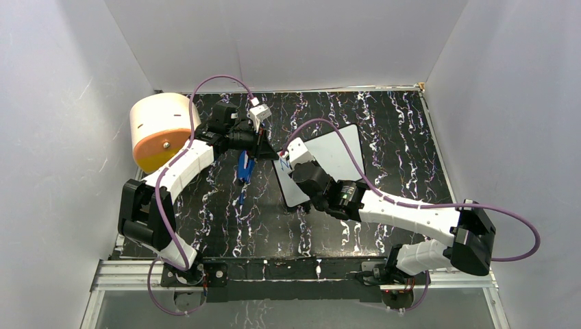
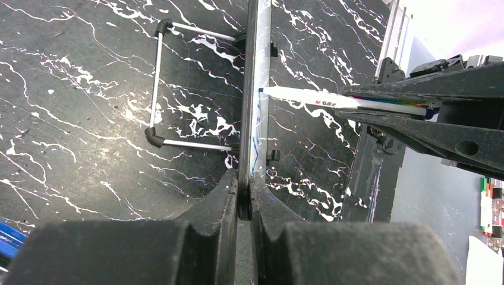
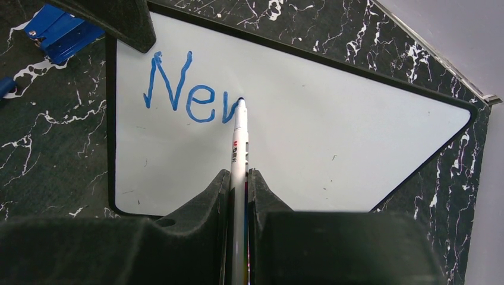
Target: Write a sentence on the whiteboard
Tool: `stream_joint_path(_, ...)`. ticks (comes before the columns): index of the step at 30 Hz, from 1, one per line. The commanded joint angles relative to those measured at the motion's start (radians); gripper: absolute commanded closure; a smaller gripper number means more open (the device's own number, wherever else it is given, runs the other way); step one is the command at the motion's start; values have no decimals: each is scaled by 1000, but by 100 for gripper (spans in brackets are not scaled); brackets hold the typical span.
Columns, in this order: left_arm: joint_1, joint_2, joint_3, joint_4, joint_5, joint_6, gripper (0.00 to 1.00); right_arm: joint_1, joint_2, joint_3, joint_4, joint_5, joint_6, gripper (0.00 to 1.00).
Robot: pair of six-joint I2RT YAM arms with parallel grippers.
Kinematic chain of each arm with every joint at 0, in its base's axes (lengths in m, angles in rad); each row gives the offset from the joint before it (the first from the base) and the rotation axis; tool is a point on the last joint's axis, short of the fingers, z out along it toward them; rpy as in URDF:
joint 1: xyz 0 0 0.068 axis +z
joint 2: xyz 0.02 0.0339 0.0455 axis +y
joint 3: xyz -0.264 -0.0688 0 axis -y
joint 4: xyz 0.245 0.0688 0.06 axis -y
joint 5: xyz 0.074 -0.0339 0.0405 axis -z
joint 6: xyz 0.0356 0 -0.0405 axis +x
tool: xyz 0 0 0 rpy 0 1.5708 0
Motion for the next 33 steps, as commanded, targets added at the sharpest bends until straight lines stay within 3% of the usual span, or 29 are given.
stream_joint_path(1,-6,-4,-4,-22,15,31,100,-13,-11,23,6,-5,27,100)
stream_joint_path(33,-6,0,-4,-25,12,32,100,-14,-43,-22,-86,-6,103,100)
